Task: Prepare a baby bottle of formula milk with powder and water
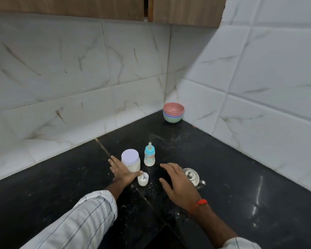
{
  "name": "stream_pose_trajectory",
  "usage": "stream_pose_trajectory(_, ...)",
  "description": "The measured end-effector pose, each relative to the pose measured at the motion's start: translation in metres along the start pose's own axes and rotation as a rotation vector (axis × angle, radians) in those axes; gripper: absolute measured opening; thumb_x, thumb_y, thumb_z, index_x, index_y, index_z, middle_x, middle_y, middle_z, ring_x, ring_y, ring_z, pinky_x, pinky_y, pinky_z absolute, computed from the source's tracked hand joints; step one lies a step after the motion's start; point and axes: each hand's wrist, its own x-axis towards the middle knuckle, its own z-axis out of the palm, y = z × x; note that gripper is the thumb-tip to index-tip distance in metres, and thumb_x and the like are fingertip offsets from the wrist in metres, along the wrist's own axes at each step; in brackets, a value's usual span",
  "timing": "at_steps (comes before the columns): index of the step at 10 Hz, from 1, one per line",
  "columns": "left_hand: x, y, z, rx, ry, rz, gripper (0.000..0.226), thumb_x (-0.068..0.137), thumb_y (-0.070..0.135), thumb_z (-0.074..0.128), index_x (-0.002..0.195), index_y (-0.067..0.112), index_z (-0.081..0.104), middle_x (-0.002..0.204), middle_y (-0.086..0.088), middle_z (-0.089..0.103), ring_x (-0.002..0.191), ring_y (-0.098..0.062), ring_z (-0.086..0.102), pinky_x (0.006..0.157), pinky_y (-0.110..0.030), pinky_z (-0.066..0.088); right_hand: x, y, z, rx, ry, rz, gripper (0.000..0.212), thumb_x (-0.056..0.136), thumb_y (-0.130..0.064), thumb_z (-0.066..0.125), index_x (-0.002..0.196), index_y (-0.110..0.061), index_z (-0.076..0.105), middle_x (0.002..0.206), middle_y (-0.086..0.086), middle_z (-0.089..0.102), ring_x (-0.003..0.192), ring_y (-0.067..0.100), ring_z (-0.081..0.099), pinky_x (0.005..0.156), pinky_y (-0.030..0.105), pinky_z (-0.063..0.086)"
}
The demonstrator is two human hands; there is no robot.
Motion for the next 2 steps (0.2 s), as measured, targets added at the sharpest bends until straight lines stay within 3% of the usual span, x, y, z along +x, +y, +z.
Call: stream_pose_trajectory(2,-0.037,0.007,-0.007,0.401,0.323,0.556,0.113,0.083,0.054,0.063,0.165,0.016,-0.005,0.174,-0.010,-0.015,0.160,-0.035,-0.012,0.124,-0.061,0.013,0.028,0.004,-0.006,-0.140,0.100,0.003,0.057,0.100,-0.041,0.054,0.151,-0.017,0.046,0.149,0.004,0.048,0.133,0.022,0.050,0.111,0.039,0.047)
